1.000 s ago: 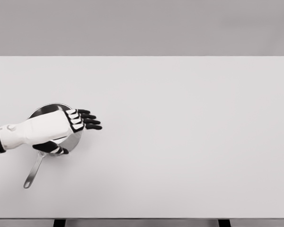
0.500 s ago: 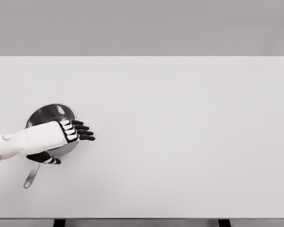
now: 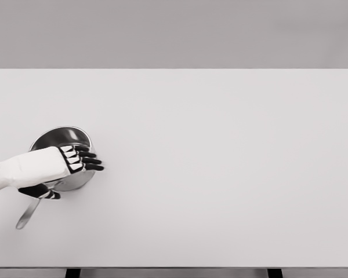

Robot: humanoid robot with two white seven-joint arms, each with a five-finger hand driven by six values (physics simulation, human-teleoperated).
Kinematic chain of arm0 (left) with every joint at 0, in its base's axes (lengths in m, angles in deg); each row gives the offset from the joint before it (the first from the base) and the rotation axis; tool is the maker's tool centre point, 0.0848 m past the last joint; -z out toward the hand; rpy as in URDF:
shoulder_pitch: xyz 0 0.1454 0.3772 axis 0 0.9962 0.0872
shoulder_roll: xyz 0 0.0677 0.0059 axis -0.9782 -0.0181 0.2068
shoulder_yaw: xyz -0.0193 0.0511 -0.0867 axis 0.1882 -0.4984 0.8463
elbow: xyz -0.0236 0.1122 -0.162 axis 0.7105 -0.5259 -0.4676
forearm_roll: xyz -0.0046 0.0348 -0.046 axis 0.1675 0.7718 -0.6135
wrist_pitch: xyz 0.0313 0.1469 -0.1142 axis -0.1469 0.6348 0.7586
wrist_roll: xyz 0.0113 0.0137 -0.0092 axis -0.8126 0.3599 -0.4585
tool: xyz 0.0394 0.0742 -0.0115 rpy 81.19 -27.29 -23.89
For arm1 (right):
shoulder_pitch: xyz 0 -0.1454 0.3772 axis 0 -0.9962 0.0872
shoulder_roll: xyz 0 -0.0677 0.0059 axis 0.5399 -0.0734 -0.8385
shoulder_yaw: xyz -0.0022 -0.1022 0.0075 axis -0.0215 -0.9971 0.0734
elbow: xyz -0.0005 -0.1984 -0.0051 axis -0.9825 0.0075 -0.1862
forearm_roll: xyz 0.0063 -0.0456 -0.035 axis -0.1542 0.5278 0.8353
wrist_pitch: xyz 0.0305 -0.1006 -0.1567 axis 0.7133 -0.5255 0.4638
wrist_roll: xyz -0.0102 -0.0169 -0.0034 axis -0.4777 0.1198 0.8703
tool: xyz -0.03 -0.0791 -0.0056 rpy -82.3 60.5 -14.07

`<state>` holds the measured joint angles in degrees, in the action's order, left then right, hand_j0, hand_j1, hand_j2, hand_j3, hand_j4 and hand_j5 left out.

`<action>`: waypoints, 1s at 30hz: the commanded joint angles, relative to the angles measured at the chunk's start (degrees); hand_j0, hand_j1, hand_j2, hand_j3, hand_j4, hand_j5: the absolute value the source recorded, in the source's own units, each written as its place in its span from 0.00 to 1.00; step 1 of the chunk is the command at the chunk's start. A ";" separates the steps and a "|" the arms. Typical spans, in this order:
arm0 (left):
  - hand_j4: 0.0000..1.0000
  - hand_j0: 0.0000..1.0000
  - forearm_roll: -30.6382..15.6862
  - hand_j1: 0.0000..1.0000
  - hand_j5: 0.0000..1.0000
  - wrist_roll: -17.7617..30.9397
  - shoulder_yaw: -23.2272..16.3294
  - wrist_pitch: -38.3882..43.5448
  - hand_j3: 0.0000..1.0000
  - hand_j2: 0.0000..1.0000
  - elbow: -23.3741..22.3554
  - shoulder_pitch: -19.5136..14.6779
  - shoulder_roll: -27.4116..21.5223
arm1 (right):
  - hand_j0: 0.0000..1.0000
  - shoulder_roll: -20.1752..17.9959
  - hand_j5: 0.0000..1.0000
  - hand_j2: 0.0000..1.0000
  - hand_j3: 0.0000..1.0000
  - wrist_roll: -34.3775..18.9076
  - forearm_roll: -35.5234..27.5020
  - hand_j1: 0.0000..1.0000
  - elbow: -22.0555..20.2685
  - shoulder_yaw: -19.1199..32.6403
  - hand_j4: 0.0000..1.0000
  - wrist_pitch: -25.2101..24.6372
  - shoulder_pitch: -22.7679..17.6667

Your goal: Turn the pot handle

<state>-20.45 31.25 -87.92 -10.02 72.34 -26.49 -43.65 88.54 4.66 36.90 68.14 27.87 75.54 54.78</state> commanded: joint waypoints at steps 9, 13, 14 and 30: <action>1.00 1.00 -0.31 1.00 1.00 -0.22 1.04 0.04 1.00 1.00 -5.11 0.00 -1.04 | 1.00 0.00 1.00 1.00 1.00 0.00 -0.06 1.00 0.00 0.03 1.00 -0.06 0.00; 1.00 1.00 -0.57 1.00 1.00 -0.31 2.97 0.04 1.00 1.00 -7.66 0.00 -1.13 | 1.00 0.00 1.00 1.00 1.00 0.00 -0.06 1.00 0.00 0.03 1.00 0.03 0.00; 1.00 1.00 -0.75 1.00 1.00 -0.40 3.06 0.04 1.00 1.00 -7.83 0.00 -1.13 | 1.00 0.00 1.00 1.00 1.00 0.00 -0.06 1.00 0.00 0.03 1.00 0.03 0.00; 1.00 1.00 -1.01 1.00 1.00 -2.24 4.11 0.04 1.00 1.00 -11.26 0.00 -2.09 | 1.00 0.00 1.00 1.00 1.00 0.00 -0.06 1.00 0.00 -0.05 1.00 0.03 0.00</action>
<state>-21.04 29.04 -83.88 -10.01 61.22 -26.49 -45.29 88.54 4.66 36.89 68.14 27.88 75.54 54.78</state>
